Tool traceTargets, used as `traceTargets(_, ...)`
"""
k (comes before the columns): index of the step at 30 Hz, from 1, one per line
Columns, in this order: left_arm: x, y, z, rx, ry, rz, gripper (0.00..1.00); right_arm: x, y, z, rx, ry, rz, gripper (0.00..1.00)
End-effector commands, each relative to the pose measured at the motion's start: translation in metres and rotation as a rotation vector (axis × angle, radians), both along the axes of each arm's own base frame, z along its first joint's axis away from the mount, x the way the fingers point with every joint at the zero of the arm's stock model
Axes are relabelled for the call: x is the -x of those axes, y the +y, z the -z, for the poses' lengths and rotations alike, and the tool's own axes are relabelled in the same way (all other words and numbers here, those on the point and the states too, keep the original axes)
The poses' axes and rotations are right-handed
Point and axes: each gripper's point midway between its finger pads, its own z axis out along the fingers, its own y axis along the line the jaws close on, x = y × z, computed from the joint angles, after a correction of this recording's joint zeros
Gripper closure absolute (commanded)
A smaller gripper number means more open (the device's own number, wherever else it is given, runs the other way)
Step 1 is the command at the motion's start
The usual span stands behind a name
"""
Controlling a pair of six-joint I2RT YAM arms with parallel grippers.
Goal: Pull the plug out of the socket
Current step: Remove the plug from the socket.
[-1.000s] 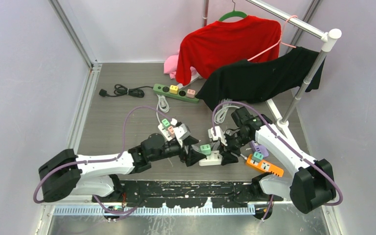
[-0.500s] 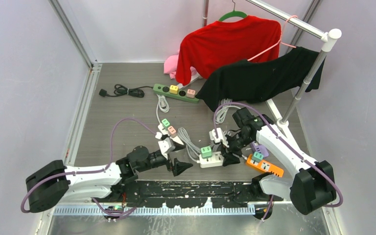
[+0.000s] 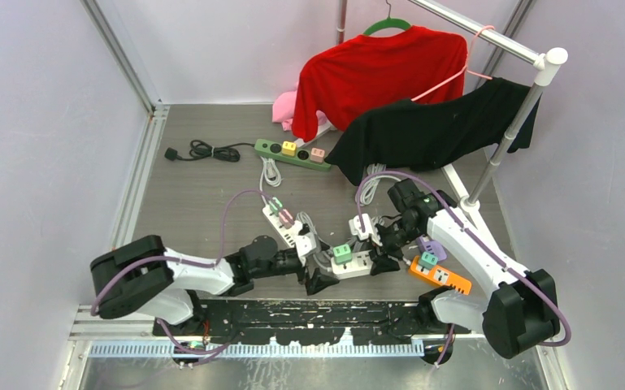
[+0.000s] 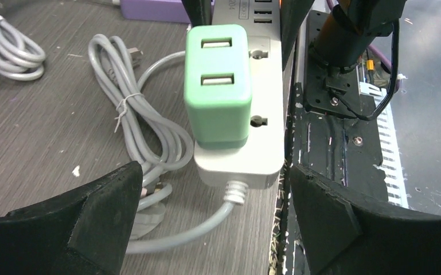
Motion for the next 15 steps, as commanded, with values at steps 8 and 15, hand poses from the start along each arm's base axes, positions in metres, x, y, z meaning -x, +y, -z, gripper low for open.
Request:
traceTargets(8, -0.001, -0.038, -0.026, 0.152, -0.021, 0.074, 0.27, 0.009, 0.011, -0.016, -0.091, 0.012, -0.028, 0.99)
traceTargets(15, 0.000, -0.040, -0.021, 0.151, -0.005, 0.080, 0.89, 0.009, 0.011, -0.015, -0.084, 0.030, -0.015, 0.95)
